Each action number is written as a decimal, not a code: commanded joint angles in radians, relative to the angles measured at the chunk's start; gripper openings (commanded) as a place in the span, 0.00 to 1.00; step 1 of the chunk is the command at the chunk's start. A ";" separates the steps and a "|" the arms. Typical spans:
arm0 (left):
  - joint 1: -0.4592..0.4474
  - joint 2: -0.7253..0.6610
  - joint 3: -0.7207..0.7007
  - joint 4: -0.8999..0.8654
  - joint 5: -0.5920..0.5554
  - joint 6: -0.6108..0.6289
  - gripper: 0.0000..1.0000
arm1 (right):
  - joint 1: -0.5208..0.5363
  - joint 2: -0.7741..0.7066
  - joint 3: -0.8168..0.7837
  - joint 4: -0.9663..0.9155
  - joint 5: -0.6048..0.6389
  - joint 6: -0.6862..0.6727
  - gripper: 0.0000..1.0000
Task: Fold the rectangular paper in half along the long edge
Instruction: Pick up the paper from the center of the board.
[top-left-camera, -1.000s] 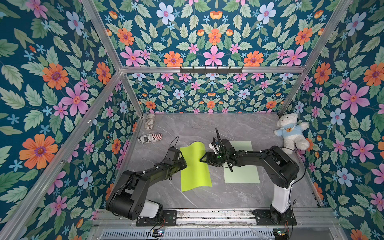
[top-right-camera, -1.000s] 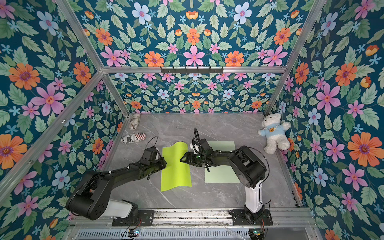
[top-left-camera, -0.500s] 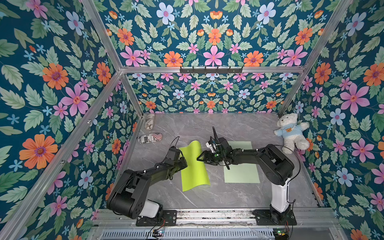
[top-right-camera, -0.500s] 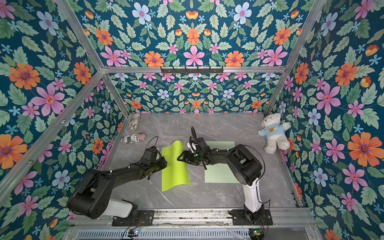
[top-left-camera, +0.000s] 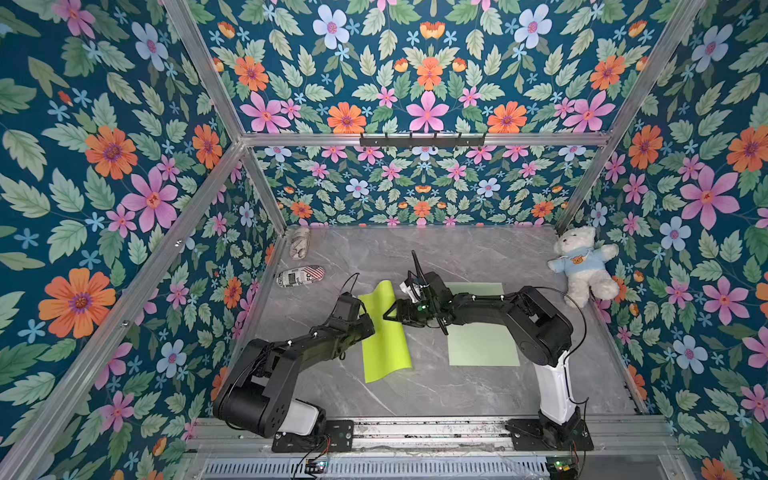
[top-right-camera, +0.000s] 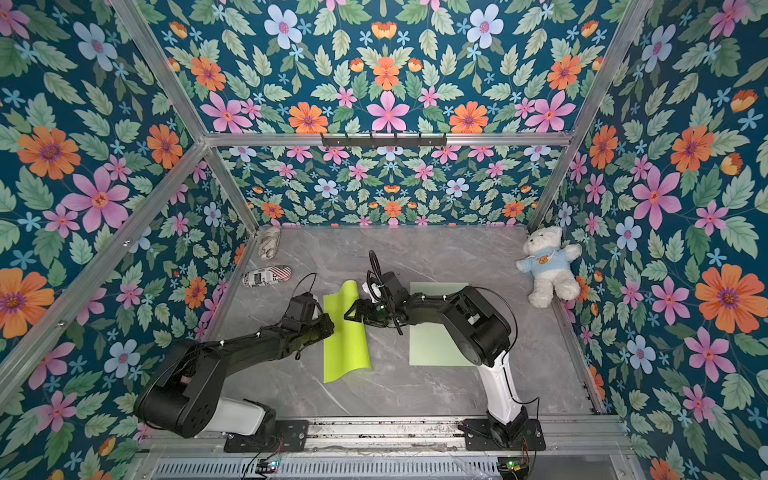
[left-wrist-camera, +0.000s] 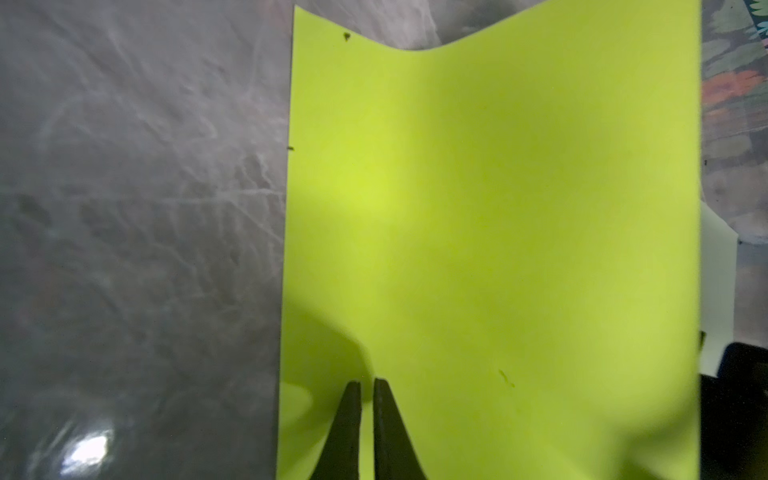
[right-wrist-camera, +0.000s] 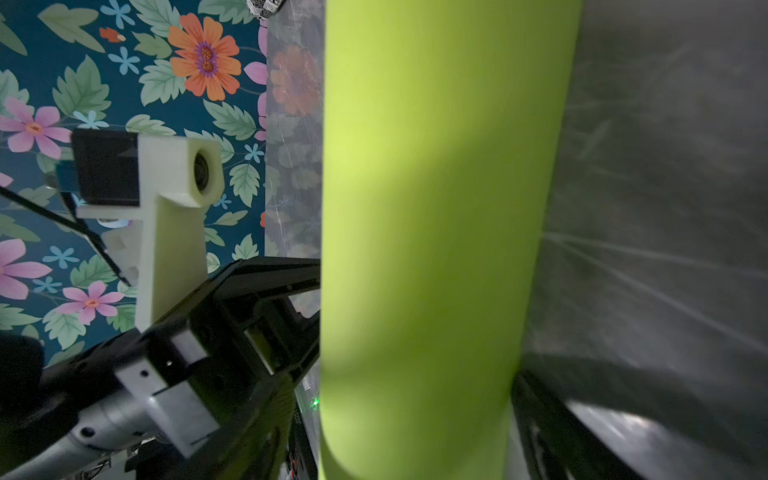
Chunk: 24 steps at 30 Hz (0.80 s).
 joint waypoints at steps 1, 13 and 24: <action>-0.004 0.029 -0.020 -0.245 -0.007 -0.006 0.13 | 0.013 0.034 0.025 -0.221 0.106 -0.028 0.85; -0.004 0.022 -0.025 -0.243 -0.011 -0.009 0.13 | 0.056 0.117 0.164 -0.453 0.227 -0.097 0.79; -0.004 0.016 -0.027 -0.243 -0.017 -0.012 0.13 | 0.080 0.168 0.216 -0.557 0.292 -0.142 0.69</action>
